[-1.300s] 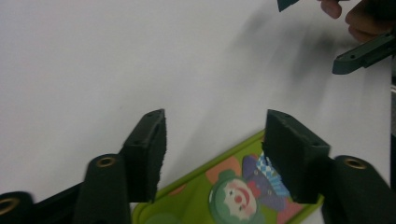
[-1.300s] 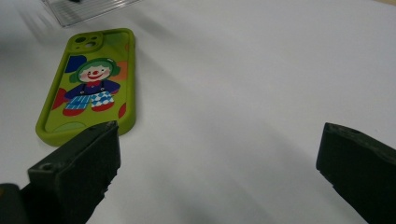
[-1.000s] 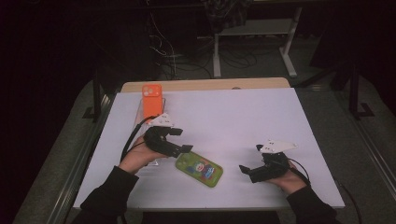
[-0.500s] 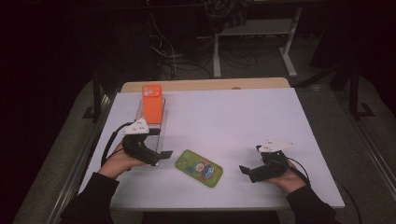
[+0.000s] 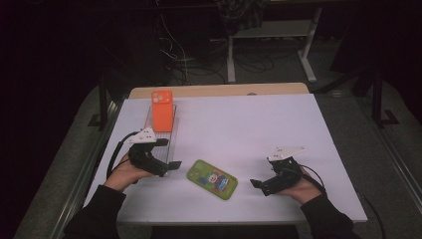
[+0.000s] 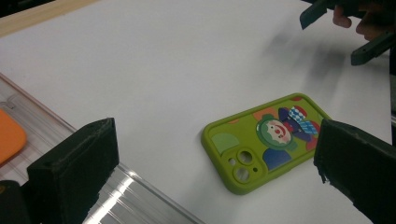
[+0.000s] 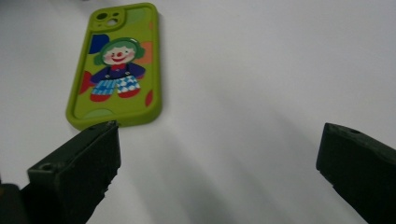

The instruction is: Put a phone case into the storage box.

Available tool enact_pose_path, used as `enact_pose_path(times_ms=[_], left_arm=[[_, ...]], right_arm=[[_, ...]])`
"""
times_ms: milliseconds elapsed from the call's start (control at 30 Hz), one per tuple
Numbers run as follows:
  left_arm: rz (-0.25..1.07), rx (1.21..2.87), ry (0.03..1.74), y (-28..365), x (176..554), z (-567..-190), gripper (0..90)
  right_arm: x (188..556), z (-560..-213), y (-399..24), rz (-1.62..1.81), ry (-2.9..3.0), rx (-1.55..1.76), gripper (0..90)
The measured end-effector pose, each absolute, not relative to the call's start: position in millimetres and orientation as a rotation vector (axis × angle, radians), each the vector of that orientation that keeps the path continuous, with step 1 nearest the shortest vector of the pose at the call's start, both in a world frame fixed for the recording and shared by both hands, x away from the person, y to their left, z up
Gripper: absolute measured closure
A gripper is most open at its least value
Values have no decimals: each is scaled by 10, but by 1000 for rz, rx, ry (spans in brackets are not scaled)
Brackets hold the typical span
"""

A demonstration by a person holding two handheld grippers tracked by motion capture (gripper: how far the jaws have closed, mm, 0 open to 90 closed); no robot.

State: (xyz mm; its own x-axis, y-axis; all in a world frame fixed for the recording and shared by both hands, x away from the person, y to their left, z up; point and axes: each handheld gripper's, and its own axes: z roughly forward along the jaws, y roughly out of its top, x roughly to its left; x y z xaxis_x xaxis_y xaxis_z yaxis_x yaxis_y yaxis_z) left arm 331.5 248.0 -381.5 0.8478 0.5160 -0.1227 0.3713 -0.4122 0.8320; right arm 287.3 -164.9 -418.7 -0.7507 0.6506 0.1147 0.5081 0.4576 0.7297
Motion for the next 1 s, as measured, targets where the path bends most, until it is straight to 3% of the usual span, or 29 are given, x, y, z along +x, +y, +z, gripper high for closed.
enact_pose_path(times_ms=[1000], left_arm=[[196, 2082, 655, 2440, 3305, -3830, 0]], right_arm=[[3100, -3831, -867, 1246, 2610, 876, 0]])
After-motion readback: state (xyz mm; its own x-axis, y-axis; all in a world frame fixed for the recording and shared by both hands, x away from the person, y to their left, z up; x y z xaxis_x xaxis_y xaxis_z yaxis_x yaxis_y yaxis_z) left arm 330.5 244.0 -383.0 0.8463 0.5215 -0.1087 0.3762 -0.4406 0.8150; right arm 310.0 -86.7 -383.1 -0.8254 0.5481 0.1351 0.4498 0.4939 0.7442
